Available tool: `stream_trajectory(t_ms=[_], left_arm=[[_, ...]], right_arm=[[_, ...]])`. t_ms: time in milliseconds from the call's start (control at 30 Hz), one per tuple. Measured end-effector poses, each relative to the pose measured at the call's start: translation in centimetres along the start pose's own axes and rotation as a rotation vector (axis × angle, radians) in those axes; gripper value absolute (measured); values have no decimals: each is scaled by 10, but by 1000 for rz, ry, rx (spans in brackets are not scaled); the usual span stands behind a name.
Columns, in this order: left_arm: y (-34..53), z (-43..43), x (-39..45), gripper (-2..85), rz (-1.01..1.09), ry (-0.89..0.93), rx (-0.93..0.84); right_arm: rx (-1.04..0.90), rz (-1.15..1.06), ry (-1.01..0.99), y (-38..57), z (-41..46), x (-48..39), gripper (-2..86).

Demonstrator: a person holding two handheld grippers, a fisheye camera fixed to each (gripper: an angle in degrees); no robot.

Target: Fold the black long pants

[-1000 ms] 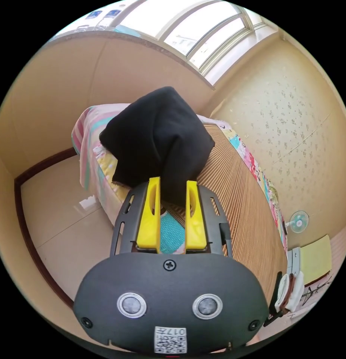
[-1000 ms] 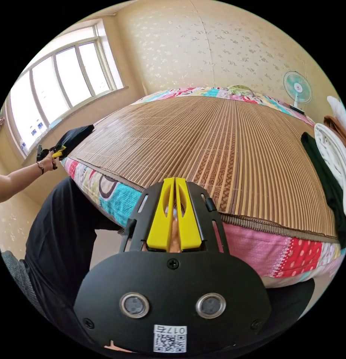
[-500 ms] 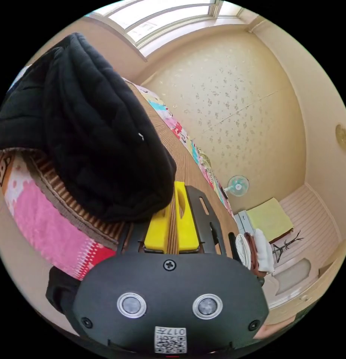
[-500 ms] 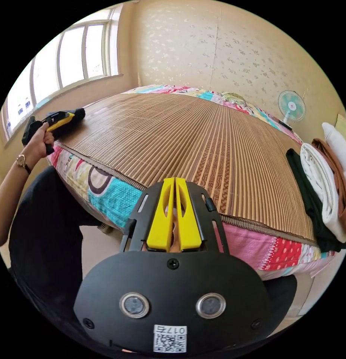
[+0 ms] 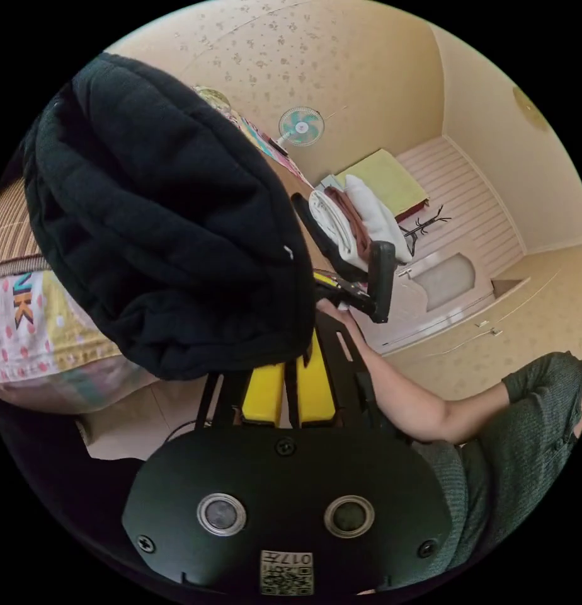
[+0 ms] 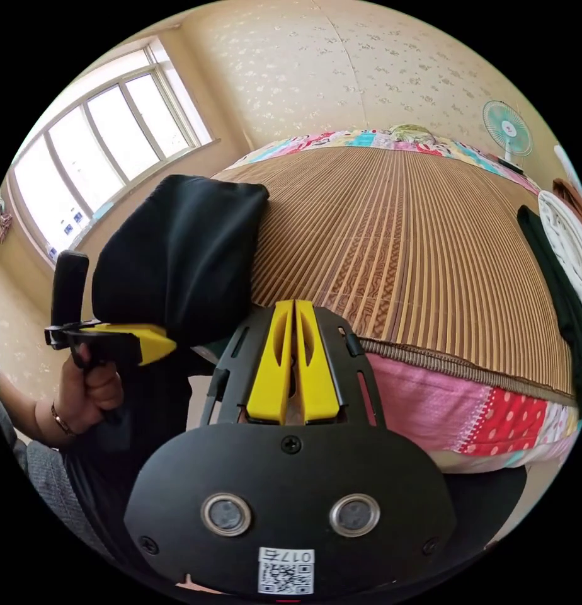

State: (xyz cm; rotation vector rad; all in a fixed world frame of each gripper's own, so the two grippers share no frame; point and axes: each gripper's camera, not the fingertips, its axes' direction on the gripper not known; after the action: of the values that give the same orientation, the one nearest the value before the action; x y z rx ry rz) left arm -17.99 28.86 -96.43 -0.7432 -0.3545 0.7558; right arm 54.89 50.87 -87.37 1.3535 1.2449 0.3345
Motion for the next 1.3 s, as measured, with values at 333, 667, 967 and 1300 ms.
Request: stream_trajectory(t_ms=[333,667,967,1300], left_arm=[[-10,13,19,-4,211,-152,73],[-1,51,11,-7,292,-295,80],[-8,41,0,-5,233,-176,60],[1,37,15,-6,340,-41,123]], right_arm=[[208,-47,-53,-64,-93,7,45],[-159,-341,-32,-247,38,-132,141],[16,-141,-296,-237,19,-48,57],[312,242,51,-71,-139,95,57]])
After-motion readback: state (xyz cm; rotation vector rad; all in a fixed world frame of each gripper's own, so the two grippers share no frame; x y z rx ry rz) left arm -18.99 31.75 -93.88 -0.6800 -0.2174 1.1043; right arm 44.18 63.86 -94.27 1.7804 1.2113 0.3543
